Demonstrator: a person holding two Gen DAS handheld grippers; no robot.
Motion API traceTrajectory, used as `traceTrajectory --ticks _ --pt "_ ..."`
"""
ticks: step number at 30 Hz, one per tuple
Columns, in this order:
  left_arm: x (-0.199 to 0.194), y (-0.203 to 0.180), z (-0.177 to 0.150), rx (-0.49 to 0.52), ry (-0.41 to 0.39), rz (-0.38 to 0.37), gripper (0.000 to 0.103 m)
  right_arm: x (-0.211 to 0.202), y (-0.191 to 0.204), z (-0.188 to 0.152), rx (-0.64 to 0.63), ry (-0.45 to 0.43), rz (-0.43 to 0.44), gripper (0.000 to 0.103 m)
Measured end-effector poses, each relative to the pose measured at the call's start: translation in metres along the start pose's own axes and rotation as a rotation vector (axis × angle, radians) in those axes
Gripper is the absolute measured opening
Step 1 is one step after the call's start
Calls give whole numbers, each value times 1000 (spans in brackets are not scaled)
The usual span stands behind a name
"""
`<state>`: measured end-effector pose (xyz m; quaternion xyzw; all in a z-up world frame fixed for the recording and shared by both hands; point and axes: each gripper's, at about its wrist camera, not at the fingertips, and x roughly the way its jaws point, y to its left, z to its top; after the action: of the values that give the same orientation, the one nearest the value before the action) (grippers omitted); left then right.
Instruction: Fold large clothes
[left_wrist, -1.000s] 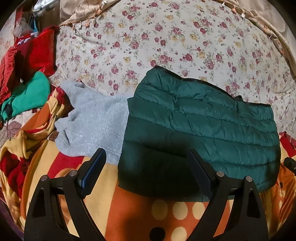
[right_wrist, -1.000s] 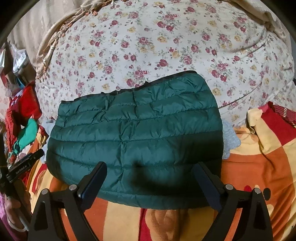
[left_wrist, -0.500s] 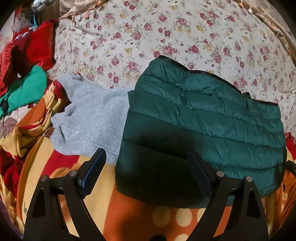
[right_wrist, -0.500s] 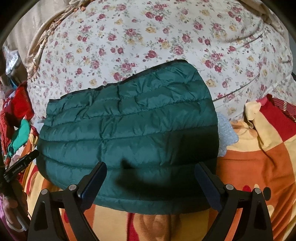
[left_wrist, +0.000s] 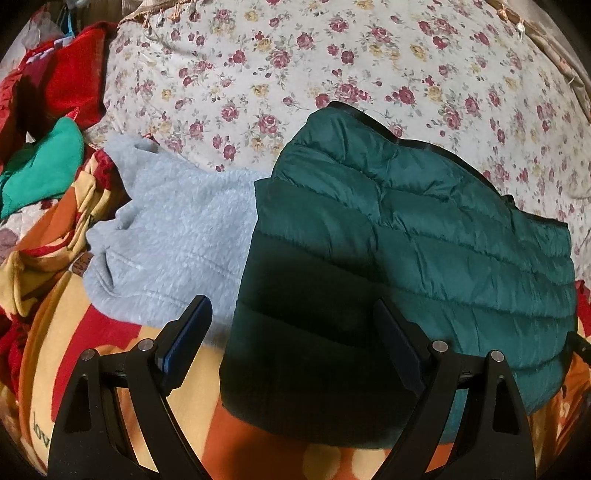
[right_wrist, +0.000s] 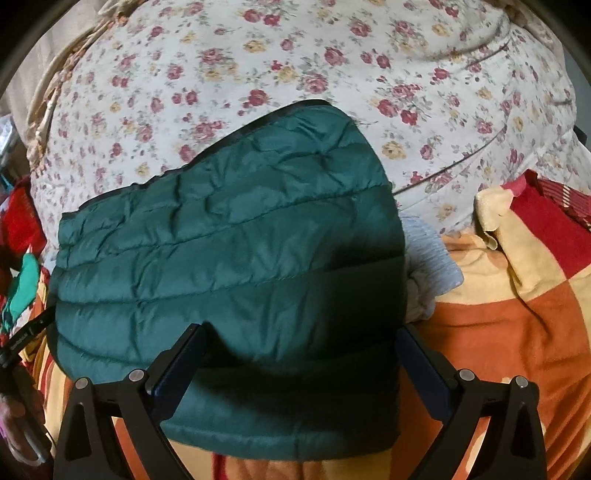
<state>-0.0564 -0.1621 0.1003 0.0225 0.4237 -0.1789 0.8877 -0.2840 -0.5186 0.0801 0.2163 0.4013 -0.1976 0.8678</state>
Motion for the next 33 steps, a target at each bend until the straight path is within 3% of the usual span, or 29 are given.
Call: traceTrajectory --ticks 8,19,33 --pt "17 1 14 -6 10 -27 89 17 -16 13 31 -8 20 102" --pt "43 5 23 -27 25 -87 102 53 -31 27 54 26 163 103" --pt "65 8 29 -64 49 -168 103 77 -34 32 73 41 278 103"
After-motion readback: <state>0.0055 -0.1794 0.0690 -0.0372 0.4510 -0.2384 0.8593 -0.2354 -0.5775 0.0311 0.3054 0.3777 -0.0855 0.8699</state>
